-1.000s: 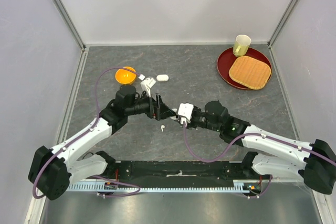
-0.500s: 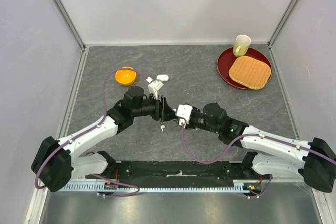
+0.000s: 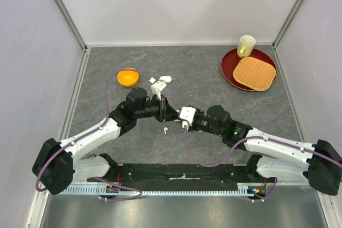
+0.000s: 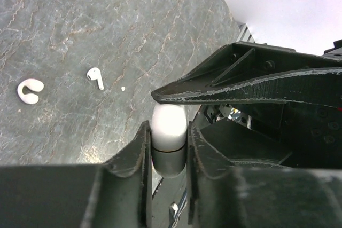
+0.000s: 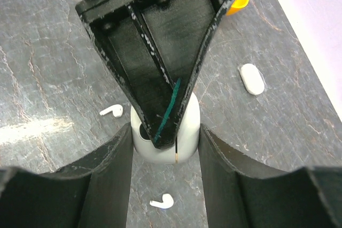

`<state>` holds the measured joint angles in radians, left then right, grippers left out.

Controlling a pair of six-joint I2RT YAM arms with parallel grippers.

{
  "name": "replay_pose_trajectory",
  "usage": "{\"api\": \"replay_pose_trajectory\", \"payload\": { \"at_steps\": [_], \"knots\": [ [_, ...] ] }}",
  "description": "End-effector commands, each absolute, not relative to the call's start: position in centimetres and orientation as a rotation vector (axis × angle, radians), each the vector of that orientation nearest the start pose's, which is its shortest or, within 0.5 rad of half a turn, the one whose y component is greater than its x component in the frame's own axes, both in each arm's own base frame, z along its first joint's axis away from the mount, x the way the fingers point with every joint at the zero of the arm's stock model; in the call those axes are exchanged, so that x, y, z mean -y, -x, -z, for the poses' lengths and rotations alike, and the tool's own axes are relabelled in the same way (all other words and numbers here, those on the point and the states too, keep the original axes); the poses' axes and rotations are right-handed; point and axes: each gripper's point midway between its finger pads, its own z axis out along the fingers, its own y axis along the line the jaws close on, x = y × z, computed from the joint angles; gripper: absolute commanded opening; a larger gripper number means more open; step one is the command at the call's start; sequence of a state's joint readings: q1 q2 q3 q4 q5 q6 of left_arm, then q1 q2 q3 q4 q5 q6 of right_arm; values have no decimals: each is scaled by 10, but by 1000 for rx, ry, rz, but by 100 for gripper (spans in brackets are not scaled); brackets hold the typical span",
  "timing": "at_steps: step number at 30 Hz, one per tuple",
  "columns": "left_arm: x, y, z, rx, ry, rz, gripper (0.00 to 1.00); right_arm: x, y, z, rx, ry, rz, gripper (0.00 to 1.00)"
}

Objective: Insert the wireless bluetooth earbuds into the charging case
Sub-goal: Pick up the charging case at the center of the board.

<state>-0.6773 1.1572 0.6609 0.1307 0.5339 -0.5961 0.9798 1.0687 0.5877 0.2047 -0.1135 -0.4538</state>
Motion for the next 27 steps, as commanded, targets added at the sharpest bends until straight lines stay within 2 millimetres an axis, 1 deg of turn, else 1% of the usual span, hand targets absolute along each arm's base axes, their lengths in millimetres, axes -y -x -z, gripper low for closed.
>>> {"api": "replay_pose_trajectory", "payload": {
  "at_steps": [1,2,3,4,6,7,8,9,10,11,12,13,14,15,16,17,18,19,20,21,22,23,24,25,26,27],
  "knots": [
    [309,-197,-196,-2021,-553,1363,2,-314,-205,-196,-1318,1236,-496,17],
    [309,-197,-196,-2022,-558,1361,2,-314,-207,-197,-1324,1223,-497,23],
    [309,-198,-197,-2016,-560,1354,2,-314,-207,-199,-1331,1212,-501,33],
    [308,-199,-197,-2012,-564,1341,2,-314,-208,-200,-1351,1189,-512,49],
    [303,-204,-196,-2003,-558,1288,2,-313,-210,-206,-1371,1150,-515,60],
    [301,-205,-198,-1995,-560,1267,2,-312,-209,-204,-1395,1147,-521,66],
    [298,-207,-196,-2001,-553,1233,2,-312,-210,-208,-1397,1138,-524,67],
    [291,-214,-200,-1973,-538,1167,2,-311,-209,-211,-1400,1123,-532,70],
    [287,-218,-203,-1961,-528,1129,2,-310,-209,-212,-1413,1108,-541,77],
    [283,-222,-204,-1950,-517,1092,2,-308,-207,-212,-1416,1105,-547,78],
    [275,-230,-204,-1940,-493,1012,2,-306,-205,-219,-1404,1087,-559,81],
    [269,-233,-212,-1906,-478,978,2,-305,-203,-220,-1409,1082,-569,82],
    [263,-236,-215,-1887,-466,942,2,-301,-200,-225,-1408,1058,-582,82],
    [255,-244,-217,-1866,-440,873,2,-298,-201,-226,-1417,1033,-582,88],
    [249,-245,-227,-1827,-430,851,2,-294,-201,-228,-1428,1006,-583,94],
    [243,-250,-231,-1805,-415,803,2,-282,-208,-235,-1472,889,-564,98],
    [239,-252,-234,-1783,-411,781,2,-273,-215,-239,-1506,793,-545,98],
    [236,-252,-243,-1744,-411,768,2,-264,-221,-243,-1545,679,-540,98],
    [234,-253,-247,-1708,-434,748,2,-253,-226,-252,-1587,525,-564,98],
    [234,-252,-252,-1661,-443,750,2,-242,-231,-251,-1626,454,-538,98],
    [232,-250,-262,-1604,-450,753,2,-240,-231,-261,-1627,406,-564,98],
    [232,-248,-265,-1565,-468,754,2,-240,-228,-265,-1654,317,-641,98],
    [232,-244,-258,-1550,-489,756,2,-243,-226,-269,-1658,294,-695,98],
    [234,-243,-271,-1469,-498,773,2,-243,-226,-273,-1666,249,-735,98],
    [241,-227,-269,-1356,-593,817,2,-252,-222,-281,-1719,120,-920,98],
    [242,-222,-283,-1271,-601,831,2,-257,-219,-285,-1736,97,-987,98]
  ]
}}
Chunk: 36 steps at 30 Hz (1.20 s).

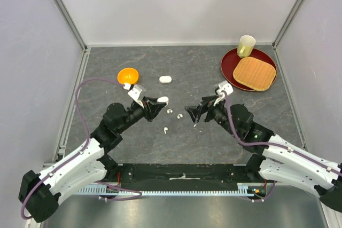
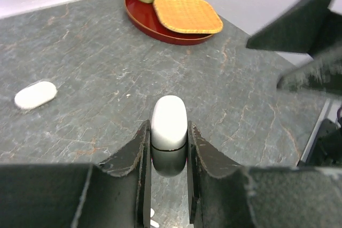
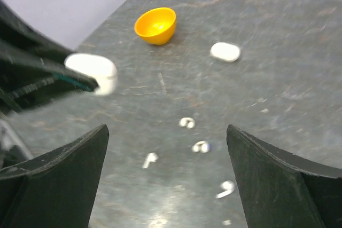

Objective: Insert the wireless bluetooth earbuds into the charging case
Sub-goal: Pick up the charging case at the center of the board.

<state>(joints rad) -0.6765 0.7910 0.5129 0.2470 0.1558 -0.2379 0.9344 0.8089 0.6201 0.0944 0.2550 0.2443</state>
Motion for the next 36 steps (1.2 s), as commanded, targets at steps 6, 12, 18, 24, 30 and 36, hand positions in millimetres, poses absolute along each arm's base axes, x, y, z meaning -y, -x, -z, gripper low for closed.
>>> {"api": "replay_pose_trajectory", "payload": {
  "at_steps": [6,12,18,24,30,36],
  "knots": [
    [249,-199,-284,-1115,-704,891,2,-273,-220,-298,-1803,-113,-1312,97],
    [248,-191,-291,-1033,-692,922,2,-307,-205,-298,-1848,-132,-1732,94],
    [253,-187,-285,-1032,-733,940,2,-325,-199,-297,-1831,-154,-1964,91],
    [252,-187,-283,-1030,-744,922,2,-327,-200,-292,-1870,-165,-1948,90],
    [254,-188,-282,-1034,-748,924,2,-333,-198,-284,-1920,-200,-1991,86],
    [257,-187,-282,-1035,-761,938,2,-339,-198,-279,-1927,-227,-2031,76]
  ]
}}
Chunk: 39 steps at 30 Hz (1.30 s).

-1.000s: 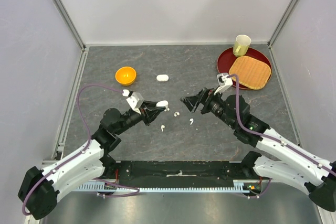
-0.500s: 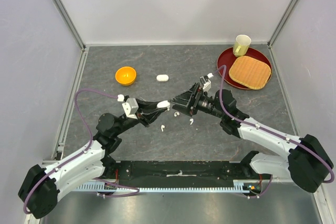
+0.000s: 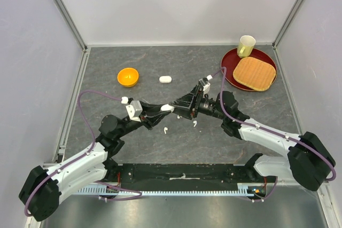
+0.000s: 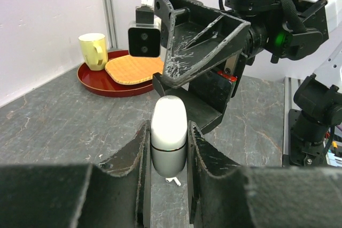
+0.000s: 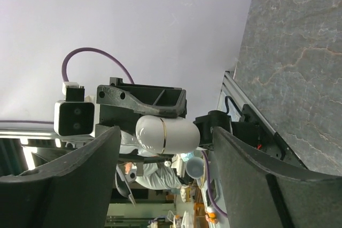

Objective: Insert the wireless bluetooth earbuds into the charging case
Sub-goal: Pick up the charging case at the center of the board.

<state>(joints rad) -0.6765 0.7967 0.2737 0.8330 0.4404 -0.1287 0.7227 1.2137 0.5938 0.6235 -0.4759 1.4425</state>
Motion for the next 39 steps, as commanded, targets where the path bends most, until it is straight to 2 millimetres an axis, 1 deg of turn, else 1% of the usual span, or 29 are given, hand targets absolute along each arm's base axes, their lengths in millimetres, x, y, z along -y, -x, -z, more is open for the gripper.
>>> {"api": "replay_pose_trajectory", "payload": {
  "at_steps": [1,2,4,6,11,12,14,16,21,22,23,24,27,32,36,39],
  "knots": [
    [257,-187,-282,-1033,-763,939,2,-340,-198,-279,-1925,-226,-2038,74],
    [257,-187,-282,-1034,-765,940,2,-341,-197,-280,-1923,-225,-2045,73],
    [257,-187,-282,-1032,-767,940,2,-343,-197,-280,-1921,-222,-2050,67],
    [257,-186,-281,-1035,-767,941,2,-344,-197,-279,-1929,-227,-2052,66],
    [257,-187,-279,-1041,-766,939,2,-348,-193,-280,-1935,-222,-2078,69],
    [257,-188,-278,-1044,-762,936,2,-350,-192,-279,-1940,-218,-2082,71],
    [257,-189,-278,-1046,-761,933,2,-351,-191,-278,-1945,-218,-2086,72],
    [256,-189,-278,-1045,-759,932,2,-351,-190,-278,-1946,-222,-2085,70],
    [257,-188,-276,-1051,-765,934,2,-349,-190,-278,-1937,-232,-2085,57],
    [257,-188,-277,-1050,-763,934,2,-349,-191,-277,-1931,-234,-2080,57],
    [257,-188,-277,-1049,-765,936,2,-348,-191,-277,-1932,-236,-2079,57],
    [257,-187,-278,-1047,-766,937,2,-348,-191,-276,-1932,-236,-2079,60],
    [257,-186,-277,-1048,-774,941,2,-348,-191,-278,-1921,-231,-2082,71],
    [257,-185,-279,-1044,-775,942,2,-346,-191,-279,-1906,-244,-2081,71],
    [257,-184,-278,-1047,-778,947,2,-344,-192,-279,-1900,-259,-2079,64],
    [257,-183,-278,-1042,-782,951,2,-344,-193,-278,-1898,-266,-2075,64]
  ]
}}
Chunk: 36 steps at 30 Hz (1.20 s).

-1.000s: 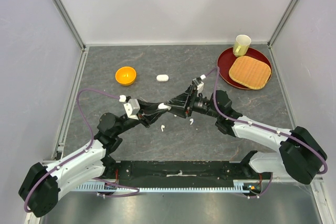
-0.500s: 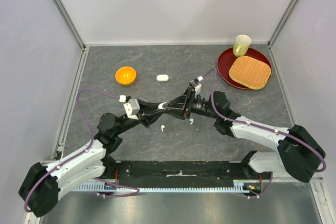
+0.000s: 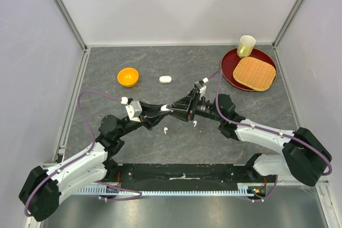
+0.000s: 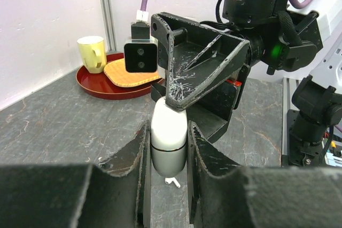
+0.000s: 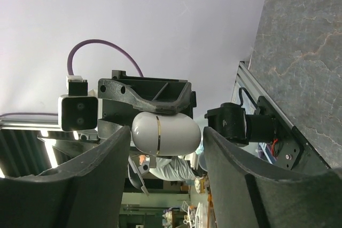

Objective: Insert the wireless bluetooth earbuds into the charging case
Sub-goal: Pick up the charging case at the center of the board.

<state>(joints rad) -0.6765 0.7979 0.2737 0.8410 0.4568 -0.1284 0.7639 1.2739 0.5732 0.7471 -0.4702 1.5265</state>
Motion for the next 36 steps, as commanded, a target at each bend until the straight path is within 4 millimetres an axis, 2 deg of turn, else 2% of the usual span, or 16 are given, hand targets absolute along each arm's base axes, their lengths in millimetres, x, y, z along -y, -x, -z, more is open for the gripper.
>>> {"api": "replay_pose_trajectory", "payload": {
  "at_steps": [1,4,7,11,14,17,18,24,36],
  "knots": [
    [257,-183,-278,-1044,-783,950,2,-344,-192,-279,-1897,-266,-2077,65],
    [258,-181,-277,-1044,-788,958,2,-344,-192,-280,-1893,-263,-2081,66],
    [258,-182,-277,-1048,-788,957,2,-343,-192,-283,-1881,-260,-2086,58],
    [258,-183,-278,-1052,-780,956,2,-343,-190,-285,-1874,-256,-2101,37],
    [257,-186,-276,-1069,-766,955,5,-342,-188,-287,-1861,-255,-2126,31],
    [258,-190,-274,-1103,-743,960,16,-341,-188,-287,-1850,-259,-2141,24],
    [258,-191,-273,-1112,-738,965,22,-341,-187,-289,-1838,-256,-2150,24],
    [259,-193,-272,-1133,-716,979,39,-339,-187,-296,-1789,-264,-2185,22],
    [256,-192,-274,-1085,-685,983,43,-338,-187,-297,-1766,-285,-2223,21]
  ]
}}
